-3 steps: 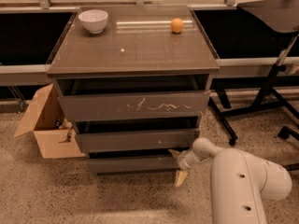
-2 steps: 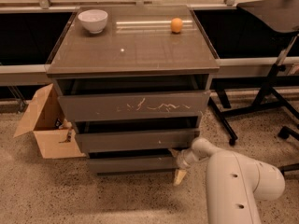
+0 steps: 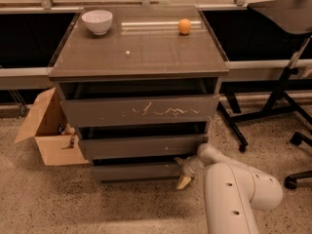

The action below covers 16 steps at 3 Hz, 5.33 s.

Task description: Open bottom drawer

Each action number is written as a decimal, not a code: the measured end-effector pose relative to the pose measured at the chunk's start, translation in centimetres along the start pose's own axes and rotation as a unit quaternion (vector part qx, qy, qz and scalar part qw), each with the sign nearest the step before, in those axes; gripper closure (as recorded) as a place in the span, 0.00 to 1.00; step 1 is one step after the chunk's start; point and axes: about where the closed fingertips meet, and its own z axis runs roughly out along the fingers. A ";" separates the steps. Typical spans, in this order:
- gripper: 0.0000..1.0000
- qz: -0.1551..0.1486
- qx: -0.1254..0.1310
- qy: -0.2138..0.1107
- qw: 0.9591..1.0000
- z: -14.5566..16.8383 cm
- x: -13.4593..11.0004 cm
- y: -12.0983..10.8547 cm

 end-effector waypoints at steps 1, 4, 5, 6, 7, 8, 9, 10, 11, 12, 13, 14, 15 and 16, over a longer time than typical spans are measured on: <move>0.45 0.003 -0.006 -0.002 1.000 0.7 0.2 0.0; 1.00 0.000 -0.002 -0.002 1.000 -1.2 -0.7 -0.6; 1.00 0.003 0.006 -0.044 0.999 -2.3 -1.7 -0.4; 1.00 0.003 0.006 -0.044 0.999 -2.2 -1.6 -0.4; 0.86 0.003 0.006 -0.044 0.999 -2.2 -1.6 -0.3; 0.62 0.003 0.006 -0.044 0.999 -2.2 -1.6 -0.3; 0.39 0.003 0.006 -0.044 0.999 -2.2 -1.6 -0.3; 0.16 0.003 0.006 -0.044 0.999 -2.2 -1.6 -0.3; 0.00 0.003 0.006 -0.044 0.999 -2.2 -1.6 -0.3; 0.00 0.003 0.006 -0.044 0.999 -2.2 -1.6 -0.3; 0.00 0.010 -0.019 -0.072 0.997 -1.5 -2.1 1.4; 0.00 0.024 -0.053 -0.117 0.991 -1.0 -2.9 4.0; 0.24 0.033 -0.072 -0.152 0.985 -1.1 -3.4 5.7; 0.55 0.024 -0.070 -0.167 0.983 -2.1 -4.2 5.8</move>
Offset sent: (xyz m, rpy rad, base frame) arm -0.0295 0.0130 0.0525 0.0999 -0.0983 0.1048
